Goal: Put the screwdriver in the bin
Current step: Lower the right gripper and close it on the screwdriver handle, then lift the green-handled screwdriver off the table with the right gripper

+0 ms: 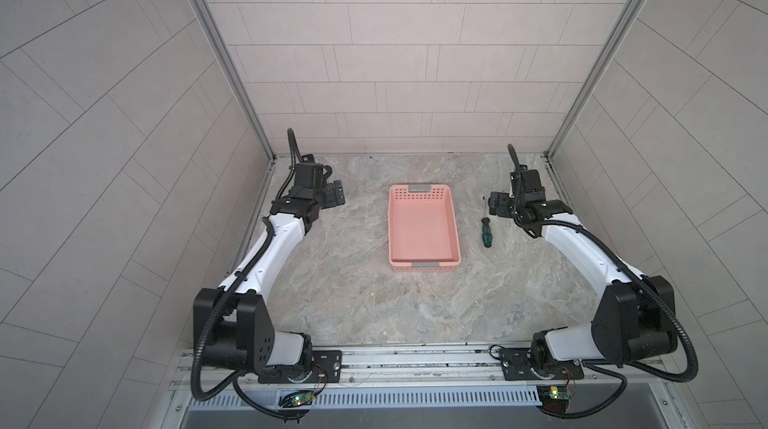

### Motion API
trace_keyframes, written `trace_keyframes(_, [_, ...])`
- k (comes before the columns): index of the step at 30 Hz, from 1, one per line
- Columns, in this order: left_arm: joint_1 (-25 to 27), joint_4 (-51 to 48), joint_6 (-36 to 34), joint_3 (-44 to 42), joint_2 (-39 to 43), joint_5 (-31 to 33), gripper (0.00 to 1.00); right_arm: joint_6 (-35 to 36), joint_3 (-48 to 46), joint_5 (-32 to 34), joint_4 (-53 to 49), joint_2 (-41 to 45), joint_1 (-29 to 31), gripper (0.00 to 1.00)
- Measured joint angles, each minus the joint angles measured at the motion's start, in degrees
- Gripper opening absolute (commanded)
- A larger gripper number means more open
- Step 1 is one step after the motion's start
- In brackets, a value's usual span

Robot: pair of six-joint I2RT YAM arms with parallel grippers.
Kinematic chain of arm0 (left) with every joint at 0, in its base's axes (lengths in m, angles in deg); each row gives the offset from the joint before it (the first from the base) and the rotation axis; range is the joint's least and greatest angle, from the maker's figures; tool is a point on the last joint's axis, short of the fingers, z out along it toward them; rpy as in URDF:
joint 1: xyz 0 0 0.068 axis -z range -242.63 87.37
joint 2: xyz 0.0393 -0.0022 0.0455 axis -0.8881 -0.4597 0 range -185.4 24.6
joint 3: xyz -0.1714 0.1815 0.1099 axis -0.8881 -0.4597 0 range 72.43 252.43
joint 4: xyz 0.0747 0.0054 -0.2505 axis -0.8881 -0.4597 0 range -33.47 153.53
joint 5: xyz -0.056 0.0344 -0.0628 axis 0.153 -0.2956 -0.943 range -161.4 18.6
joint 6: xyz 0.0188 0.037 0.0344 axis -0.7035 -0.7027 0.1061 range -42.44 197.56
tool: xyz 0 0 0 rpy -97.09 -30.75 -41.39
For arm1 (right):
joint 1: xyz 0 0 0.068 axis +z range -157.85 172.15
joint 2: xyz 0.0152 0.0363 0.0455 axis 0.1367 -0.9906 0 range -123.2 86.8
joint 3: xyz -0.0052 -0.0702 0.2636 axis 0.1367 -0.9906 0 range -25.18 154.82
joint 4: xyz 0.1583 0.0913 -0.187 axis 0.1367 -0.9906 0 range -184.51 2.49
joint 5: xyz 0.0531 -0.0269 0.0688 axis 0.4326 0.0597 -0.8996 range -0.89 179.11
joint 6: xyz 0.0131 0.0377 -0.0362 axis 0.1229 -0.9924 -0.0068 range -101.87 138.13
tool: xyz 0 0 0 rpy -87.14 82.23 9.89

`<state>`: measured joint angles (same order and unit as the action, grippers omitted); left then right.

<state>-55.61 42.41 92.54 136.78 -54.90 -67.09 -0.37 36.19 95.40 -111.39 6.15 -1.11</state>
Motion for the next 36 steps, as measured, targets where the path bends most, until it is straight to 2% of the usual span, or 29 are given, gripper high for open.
trace_keyframes(6, [0.6, -3.4, 1.2, -0.3, 0.2, -1.9, 1.00, -0.9, 0.1, -1.6, -1.7, -5.4, 0.5, 0.74])
trace_keyframes(18, [0.9, -5.6, 1.3, -2.6, 2.6, -0.4, 1.00, -2.8, 2.6, -3.9, -3.0, -19.0, 2.4, 0.56])
trace_keyframes(36, [0.9, -5.7, 1.0, -3.4, 3.5, 2.6, 1.00, -6.6, 2.8, -4.3, -2.2, -22.9, 2.5, 0.30])
